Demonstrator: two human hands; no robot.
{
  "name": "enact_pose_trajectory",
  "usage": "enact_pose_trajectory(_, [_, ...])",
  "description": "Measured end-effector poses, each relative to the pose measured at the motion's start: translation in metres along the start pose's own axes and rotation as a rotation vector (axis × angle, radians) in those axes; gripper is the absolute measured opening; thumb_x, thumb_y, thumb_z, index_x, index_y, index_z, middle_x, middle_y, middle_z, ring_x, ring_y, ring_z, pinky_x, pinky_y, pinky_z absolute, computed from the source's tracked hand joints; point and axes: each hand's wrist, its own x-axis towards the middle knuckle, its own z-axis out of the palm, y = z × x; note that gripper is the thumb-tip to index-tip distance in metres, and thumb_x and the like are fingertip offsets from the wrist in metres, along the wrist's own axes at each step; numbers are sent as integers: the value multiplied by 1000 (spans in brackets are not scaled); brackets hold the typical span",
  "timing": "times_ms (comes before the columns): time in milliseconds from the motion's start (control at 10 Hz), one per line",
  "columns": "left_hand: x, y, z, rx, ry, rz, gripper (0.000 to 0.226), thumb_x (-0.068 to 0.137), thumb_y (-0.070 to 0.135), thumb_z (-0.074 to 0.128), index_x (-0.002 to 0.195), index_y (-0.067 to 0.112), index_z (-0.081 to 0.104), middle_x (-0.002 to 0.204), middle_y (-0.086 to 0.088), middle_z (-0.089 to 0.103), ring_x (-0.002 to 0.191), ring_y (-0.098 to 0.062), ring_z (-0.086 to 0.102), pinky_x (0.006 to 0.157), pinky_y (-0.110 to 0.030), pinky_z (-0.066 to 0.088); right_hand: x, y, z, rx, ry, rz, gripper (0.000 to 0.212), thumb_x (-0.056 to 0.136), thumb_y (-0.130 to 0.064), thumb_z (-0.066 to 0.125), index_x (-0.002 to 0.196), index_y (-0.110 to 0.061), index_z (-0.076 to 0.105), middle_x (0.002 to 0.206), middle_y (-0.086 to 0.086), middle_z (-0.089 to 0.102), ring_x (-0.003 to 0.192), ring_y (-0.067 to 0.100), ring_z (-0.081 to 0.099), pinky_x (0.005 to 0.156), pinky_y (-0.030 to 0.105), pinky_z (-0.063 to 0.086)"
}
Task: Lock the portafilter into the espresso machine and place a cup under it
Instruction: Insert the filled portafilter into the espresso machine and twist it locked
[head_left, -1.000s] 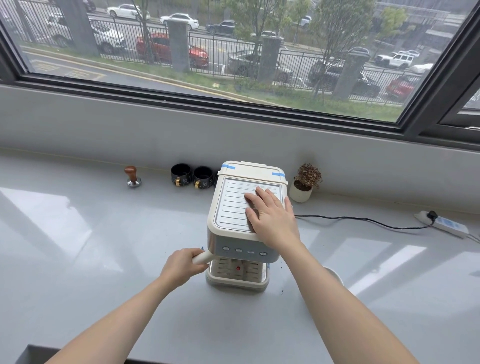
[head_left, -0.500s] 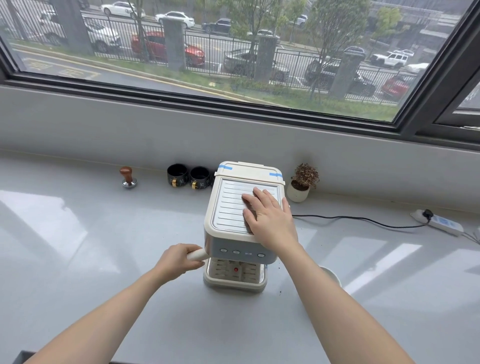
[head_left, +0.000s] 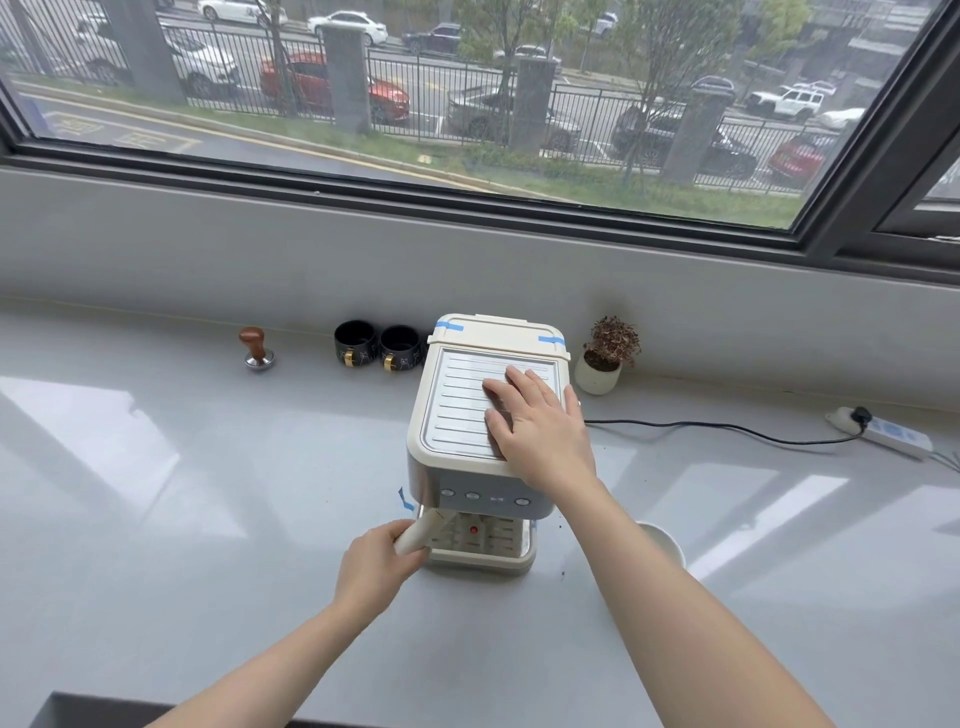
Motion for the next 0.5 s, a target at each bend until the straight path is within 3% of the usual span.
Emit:
enact_pose_trajectory(200, [-24,16,31,-44,84,-104,14,80,28,61,94,27,62,77,1,69,70,-22,63,59,-32,44,-1,-1,-1,5,-7,4,43,98,-48,24,140,-46,31,160,-13,21,148,9,10,119,45,-2])
enact_pose_trajectory(300, [-22,16,22,-163,-68,-133,17,79,26,59,96,24,59,70,-1,62,50,-20,56,48,-30,45,-2,-1,-2,5,-15,8,43,98,-48,23,141,-46,30,160,-13,20,148,9,9,119,47,-2])
enact_pose_trajectory(500, [-7,33,-3,-305,-423,-221,24,84,29,57,100,12,55,69,-7,57,45,-24,55,44,-27,46,-1,-5,-5,36,-37,43,42,97,-46,25,139,-48,31,159,-16,19,147,7,9,112,59,13])
